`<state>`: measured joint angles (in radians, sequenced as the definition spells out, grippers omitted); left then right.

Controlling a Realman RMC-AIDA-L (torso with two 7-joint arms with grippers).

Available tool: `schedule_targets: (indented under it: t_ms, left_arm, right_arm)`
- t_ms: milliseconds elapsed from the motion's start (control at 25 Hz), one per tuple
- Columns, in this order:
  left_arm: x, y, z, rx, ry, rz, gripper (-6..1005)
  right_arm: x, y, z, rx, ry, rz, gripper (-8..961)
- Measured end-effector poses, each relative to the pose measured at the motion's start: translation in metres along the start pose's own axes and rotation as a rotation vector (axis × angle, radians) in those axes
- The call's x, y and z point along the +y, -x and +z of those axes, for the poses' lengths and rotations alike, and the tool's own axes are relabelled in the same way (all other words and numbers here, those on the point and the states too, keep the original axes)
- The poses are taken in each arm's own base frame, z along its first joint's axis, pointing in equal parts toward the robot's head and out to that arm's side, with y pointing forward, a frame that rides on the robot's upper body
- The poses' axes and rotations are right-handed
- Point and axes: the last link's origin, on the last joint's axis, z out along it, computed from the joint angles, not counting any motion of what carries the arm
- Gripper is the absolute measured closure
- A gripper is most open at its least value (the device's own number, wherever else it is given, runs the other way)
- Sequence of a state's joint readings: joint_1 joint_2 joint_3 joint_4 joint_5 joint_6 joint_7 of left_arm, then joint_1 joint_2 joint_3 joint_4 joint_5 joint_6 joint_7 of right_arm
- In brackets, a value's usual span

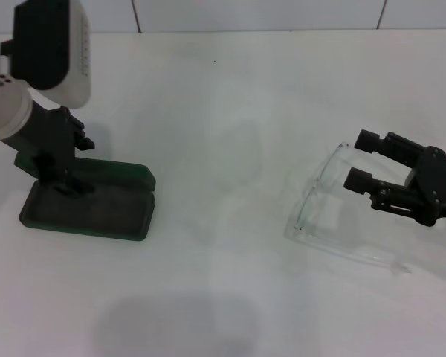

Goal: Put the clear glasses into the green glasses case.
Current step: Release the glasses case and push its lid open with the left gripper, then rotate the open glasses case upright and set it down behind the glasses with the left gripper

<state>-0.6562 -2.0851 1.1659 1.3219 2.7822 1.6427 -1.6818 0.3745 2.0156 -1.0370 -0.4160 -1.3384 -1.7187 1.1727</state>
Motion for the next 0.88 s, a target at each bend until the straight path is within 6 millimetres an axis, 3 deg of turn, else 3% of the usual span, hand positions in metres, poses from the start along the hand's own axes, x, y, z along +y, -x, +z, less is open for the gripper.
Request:
schedule_targets:
  t_ms: [240,440,560,720,880]
  left_arm:
    - [-0.001,0.000,0.003,-0.046,-0.013,-0.009,310]
    - [-0.001,-0.001,0.003,-0.047,-0.011,-0.017,481]
    - [0.000,-0.002,0.002,-0.047,-0.006,-0.015,721]
    - [0.004,-0.009,0.001,-0.012,0.018,-0.027,799]
    - [0.007,-0.025,-0.012,0.058,0.030,-0.058,799]
  right_arm:
    - [0.001,-0.001,-0.003,-0.007,-0.011,-0.007,98]
    - [0.000,-0.001,-0.004,-0.007,-0.012,-0.009,97]
    - [0.001,-0.003,-0.005,-0.007,-0.017,-0.004,97]
    - [0.001,-0.005,-0.007,-0.020,-0.033,-0.003,97]
    - [0.001,-0.004,-0.013,-0.055,-0.058,-0.006,98]
